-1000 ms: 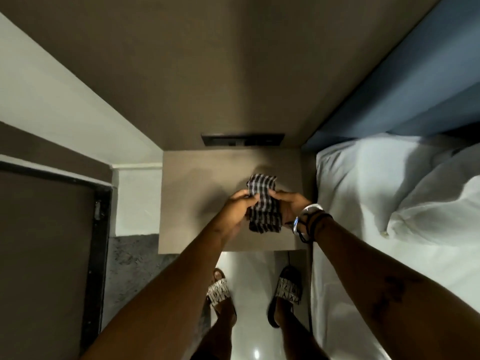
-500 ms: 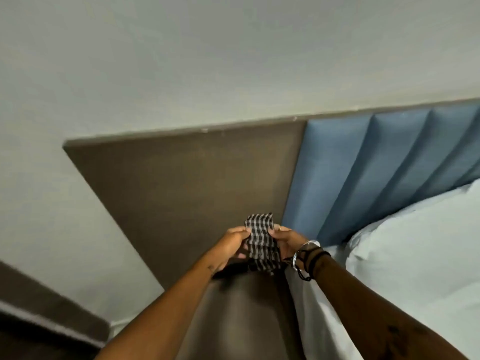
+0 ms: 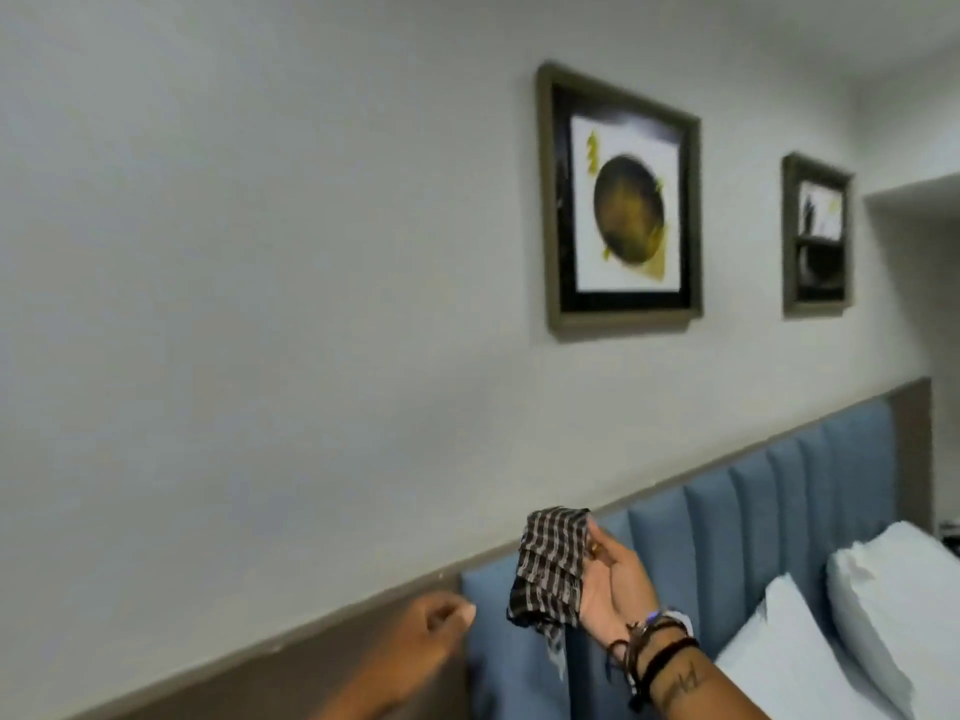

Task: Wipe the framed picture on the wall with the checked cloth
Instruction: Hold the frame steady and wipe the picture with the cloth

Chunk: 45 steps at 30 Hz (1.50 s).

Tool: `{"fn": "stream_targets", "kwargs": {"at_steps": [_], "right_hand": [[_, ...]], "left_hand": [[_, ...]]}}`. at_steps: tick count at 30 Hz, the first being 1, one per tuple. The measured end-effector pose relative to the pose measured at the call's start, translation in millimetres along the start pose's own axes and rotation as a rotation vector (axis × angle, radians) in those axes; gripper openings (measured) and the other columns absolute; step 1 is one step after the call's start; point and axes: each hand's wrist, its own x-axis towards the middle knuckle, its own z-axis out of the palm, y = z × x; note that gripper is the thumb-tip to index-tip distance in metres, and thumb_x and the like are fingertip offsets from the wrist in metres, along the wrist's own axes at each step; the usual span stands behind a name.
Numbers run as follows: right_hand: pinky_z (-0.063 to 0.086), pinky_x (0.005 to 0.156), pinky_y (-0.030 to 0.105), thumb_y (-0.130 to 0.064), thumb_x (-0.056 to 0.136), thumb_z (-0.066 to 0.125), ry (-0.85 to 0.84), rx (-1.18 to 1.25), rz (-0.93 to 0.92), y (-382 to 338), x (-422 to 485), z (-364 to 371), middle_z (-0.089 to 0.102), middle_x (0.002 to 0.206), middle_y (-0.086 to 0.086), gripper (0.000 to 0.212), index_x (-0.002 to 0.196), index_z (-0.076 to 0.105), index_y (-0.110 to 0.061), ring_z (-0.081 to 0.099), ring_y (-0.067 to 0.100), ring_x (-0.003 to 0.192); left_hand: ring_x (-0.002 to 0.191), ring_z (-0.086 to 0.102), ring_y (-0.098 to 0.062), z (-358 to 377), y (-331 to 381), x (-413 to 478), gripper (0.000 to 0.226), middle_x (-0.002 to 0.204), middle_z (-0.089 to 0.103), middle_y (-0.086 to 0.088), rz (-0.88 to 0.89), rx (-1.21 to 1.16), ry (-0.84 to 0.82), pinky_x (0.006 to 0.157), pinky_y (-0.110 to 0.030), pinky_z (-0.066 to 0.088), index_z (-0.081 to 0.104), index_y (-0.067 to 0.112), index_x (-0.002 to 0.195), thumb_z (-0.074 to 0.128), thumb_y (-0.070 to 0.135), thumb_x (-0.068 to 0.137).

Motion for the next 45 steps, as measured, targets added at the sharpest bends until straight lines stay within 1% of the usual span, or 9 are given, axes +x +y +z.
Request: {"fn": "stream_targets", "kwargs": {"at_steps": [4, 8, 13, 16, 20, 27, 33, 38, 45], "right_hand": [[0.051, 0.084, 0.047, -0.037, 0.095, 0.053, 0.08, 0.05, -0.247, -118.3, 30.8, 51.5, 0.069, 0.099, 0.024, 0.043, 0.101, 0.064, 0.004, 0.065, 0.036, 0.092], [0.046, 0.064, 0.034, -0.035, 0.092, 0.059, 0.049, 0.015, -0.373, -194.2, 71.7, 85.1, 0.05, 0.076, 0.005, 0.021, 0.093, 0.054, -0.014, 0.052, 0.022, 0.067], [0.036, 0.107, 0.045, -0.03, 0.093, 0.059, 0.18, -0.214, -0.658, -271.8, 128.2, 123.4, 0.04, 0.148, 0.011, 0.074, 0.154, 0.017, -0.019, 0.044, 0.032, 0.131], [0.039, 0.099, 0.038, -0.023, 0.092, 0.06, 0.189, -0.343, -0.805, -301.4, 156.7, 145.2, 0.037, 0.15, 0.012, 0.072, 0.152, 0.021, -0.01, 0.046, 0.029, 0.122], [0.036, 0.112, 0.046, -0.029, 0.09, 0.061, 0.164, -0.603, -0.939, -316.0, 190.4, 178.4, 0.036, 0.15, 0.015, 0.076, 0.15, 0.022, -0.006, 0.042, 0.036, 0.134], [0.003, 0.122, 0.045, -0.057, 0.096, 0.033, 0.24, -1.218, -1.002, -316.7, 233.3, 230.8, -0.007, 0.165, 0.017, 0.089, 0.153, -0.007, -0.001, 0.0, 0.038, 0.15], [0.002, 0.123, 0.046, -0.06, 0.092, 0.035, 0.309, -1.227, -1.143, -328.5, 246.1, 251.7, -0.008, 0.165, 0.015, 0.093, 0.154, -0.007, -0.004, -0.004, 0.037, 0.151], [0.005, 0.123, 0.045, -0.042, 0.097, 0.039, 0.279, -1.356, -1.277, -366.0, 252.7, 269.0, -0.001, 0.165, 0.014, 0.077, 0.155, 0.002, -0.008, 0.001, 0.036, 0.151], [0.012, 0.124, 0.046, -0.057, 0.085, 0.048, 0.251, -1.333, -1.446, -373.0, 263.9, 255.4, 0.01, 0.165, 0.009, 0.088, 0.154, 0.015, -0.013, 0.009, 0.034, 0.15]], "left_hand": [[0.073, 0.054, -0.002, -22.7, 76.4, 57.5, 0.03, 0.104, 0.057, 0.015, 0.163, 0.173, 0.116, 0.079, -0.013, 0.045, 0.051, 0.041, 0.108, 0.066, 0.042, 0.082], [0.102, 0.054, 0.007, -45.1, 135.4, 101.1, 0.056, 0.121, 0.048, 0.029, 0.291, 0.466, 0.177, 0.089, -0.009, 0.039, 0.036, 0.048, 0.131, 0.053, 0.063, 0.08], [0.135, 0.036, -0.02, -75.4, 226.8, 181.4, 0.067, 0.153, 0.031, 0.0, 0.498, 1.055, 0.288, 0.112, -0.035, 0.029, 0.019, 0.026, 0.149, 0.042, 0.046, 0.09], [0.139, 0.03, -0.025, -95.9, 279.4, 229.0, 0.066, 0.155, 0.028, -0.006, 0.572, 1.241, 0.436, 0.116, -0.04, 0.022, 0.018, 0.02, 0.148, 0.043, 0.038, 0.09], [0.148, 0.015, -0.025, -123.7, 344.5, 284.2, 0.065, 0.161, 0.017, -0.009, 0.567, 1.335, 0.652, 0.12, -0.045, 0.009, 0.011, 0.017, 0.151, 0.037, 0.038, 0.094], [0.15, 0.003, -0.026, -152.1, 421.0, 351.4, 0.061, 0.163, 0.006, -0.011, 0.5, 1.48, 0.714, 0.121, -0.05, 0.003, 0.008, 0.013, 0.151, 0.027, 0.036, 0.098], [0.151, 0.0, -0.026, -159.9, 446.7, 391.1, 0.059, 0.163, 0.003, -0.01, 0.479, 1.623, 0.712, 0.121, -0.05, 0.002, 0.01, 0.014, 0.152, 0.024, 0.036, 0.099], [0.151, 0.004, -0.023, -173.6, 449.0, 403.1, 0.056, 0.164, 0.008, -0.004, 0.574, 1.552, 0.723, 0.121, -0.048, 0.003, 0.018, 0.017, 0.151, 0.018, 0.039, 0.099], [0.151, 0.001, -0.023, -185.4, 446.0, 405.2, 0.078, 0.164, 0.0, 0.0, 0.59, 1.517, 0.674, 0.12, -0.049, -0.002, 0.009, 0.019, 0.152, 0.022, 0.048, 0.08]]}}
